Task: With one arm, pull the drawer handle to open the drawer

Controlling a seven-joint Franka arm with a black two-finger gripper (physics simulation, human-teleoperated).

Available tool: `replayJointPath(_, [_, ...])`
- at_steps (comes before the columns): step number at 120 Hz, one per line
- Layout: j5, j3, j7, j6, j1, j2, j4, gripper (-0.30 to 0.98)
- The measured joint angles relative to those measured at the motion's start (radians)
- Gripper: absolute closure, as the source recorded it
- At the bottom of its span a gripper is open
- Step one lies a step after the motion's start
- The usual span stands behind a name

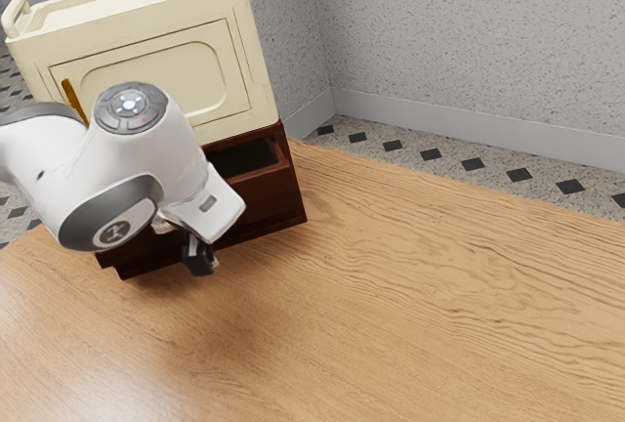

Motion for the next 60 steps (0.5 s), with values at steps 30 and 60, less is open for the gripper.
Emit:
replayJointPath(30, [0.005,-0.154,0.002,-0.038,0.085,-0.100,-0.096,0.05])
replayJointPath(60, [0.000,-0.288,0.001,-0.053,0.155,-0.196,-0.169,0.02])
